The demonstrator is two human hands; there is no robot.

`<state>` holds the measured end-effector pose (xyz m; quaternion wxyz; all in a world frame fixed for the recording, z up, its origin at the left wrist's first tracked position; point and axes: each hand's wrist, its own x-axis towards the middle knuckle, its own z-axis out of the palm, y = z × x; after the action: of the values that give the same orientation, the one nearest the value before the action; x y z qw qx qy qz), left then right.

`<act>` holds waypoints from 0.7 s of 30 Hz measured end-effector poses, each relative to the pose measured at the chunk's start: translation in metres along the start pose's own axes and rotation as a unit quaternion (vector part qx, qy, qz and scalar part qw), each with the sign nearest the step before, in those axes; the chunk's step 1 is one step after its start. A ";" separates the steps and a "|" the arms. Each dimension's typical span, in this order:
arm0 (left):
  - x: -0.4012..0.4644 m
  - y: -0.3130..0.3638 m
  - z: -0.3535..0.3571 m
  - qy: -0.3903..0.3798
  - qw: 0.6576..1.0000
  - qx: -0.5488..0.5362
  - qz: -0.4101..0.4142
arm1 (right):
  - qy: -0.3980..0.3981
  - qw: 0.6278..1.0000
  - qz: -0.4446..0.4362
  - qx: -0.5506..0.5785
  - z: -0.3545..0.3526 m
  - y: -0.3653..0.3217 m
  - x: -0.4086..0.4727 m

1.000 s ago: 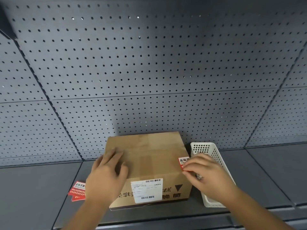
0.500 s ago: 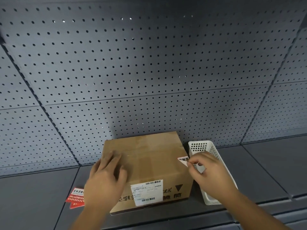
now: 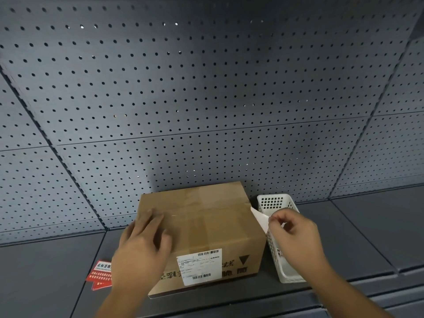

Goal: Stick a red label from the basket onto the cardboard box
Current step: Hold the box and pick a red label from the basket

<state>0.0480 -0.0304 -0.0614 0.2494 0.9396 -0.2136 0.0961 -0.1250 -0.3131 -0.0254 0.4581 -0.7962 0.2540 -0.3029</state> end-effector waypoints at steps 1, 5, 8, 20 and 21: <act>0.000 0.000 0.000 0.002 1.000 -0.002 0.000 | 0.003 1.000 0.011 0.007 -0.002 0.001 0.000; 0.000 0.000 0.000 0.002 1.000 -0.002 0.006 | 0.015 0.999 0.038 0.015 -0.006 0.006 0.000; 0.000 0.000 0.000 0.002 1.000 -0.004 0.006 | 0.023 0.999 0.045 0.013 -0.008 0.009 0.000; -0.003 0.007 -0.006 0.004 1.000 -0.007 -0.005 | 0.039 0.996 0.082 0.022 -0.012 0.021 0.002; -0.003 0.007 -0.006 0.002 1.000 -0.007 -0.008 | 0.039 0.995 0.084 0.020 -0.012 0.021 0.002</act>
<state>0.0417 -0.0322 -0.0538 0.2575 0.9394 -0.2060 0.0941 -0.1353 -0.3311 -0.0391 0.4877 -0.7502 0.3316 -0.2991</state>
